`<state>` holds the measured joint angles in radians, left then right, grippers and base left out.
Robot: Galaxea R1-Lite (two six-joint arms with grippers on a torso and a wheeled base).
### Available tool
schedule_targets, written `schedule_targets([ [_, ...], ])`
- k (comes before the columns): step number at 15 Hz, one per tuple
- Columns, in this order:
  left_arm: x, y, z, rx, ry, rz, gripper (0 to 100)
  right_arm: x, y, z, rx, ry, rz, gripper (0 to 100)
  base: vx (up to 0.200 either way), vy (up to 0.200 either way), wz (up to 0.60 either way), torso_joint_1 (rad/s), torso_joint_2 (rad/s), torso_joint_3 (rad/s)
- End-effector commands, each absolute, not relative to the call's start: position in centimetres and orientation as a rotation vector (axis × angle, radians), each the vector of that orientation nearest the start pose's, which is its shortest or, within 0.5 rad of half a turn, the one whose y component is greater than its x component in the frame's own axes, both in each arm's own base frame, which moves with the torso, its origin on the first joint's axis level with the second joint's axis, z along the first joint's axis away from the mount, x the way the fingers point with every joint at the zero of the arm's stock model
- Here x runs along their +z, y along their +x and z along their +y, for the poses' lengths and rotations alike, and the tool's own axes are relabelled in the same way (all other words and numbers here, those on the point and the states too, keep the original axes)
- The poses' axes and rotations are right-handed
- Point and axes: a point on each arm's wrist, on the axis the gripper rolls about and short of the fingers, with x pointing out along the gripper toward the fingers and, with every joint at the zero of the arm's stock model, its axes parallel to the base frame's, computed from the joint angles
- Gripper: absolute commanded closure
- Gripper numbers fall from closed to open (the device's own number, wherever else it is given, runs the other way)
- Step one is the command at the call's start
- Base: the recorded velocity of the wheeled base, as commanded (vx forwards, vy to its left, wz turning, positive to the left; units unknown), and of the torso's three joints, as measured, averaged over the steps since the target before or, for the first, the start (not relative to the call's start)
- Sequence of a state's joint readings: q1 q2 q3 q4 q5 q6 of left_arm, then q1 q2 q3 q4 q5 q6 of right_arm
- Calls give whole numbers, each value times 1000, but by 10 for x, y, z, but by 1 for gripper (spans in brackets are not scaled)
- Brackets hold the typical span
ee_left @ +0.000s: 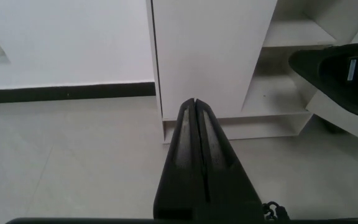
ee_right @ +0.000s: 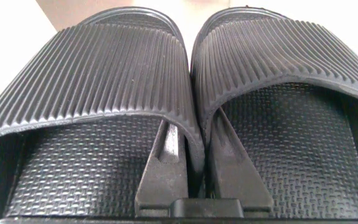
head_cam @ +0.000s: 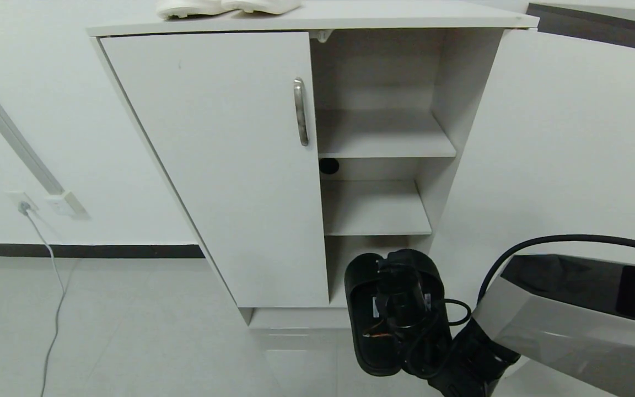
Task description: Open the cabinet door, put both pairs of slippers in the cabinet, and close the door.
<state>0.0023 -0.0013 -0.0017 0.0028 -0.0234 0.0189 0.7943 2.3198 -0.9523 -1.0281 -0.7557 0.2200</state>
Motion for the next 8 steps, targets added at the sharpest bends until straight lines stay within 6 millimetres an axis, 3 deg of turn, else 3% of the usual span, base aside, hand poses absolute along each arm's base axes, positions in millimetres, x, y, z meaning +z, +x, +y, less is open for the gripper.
schedule_targets([
  [1,75,-23,-1,-20,18,1,100,24,295,280,12,-10,227,100,0,0,0,7,2,-61],
  [5,75,-23,-1,-20,18,1,100,18,307,277,8,-17,61,100,0,0,0,0,0,0],
  [8,75,-23,-1,-20,18,1,100,10,309,276,6,-23,43,100,0,0,0,0,0,0],
])
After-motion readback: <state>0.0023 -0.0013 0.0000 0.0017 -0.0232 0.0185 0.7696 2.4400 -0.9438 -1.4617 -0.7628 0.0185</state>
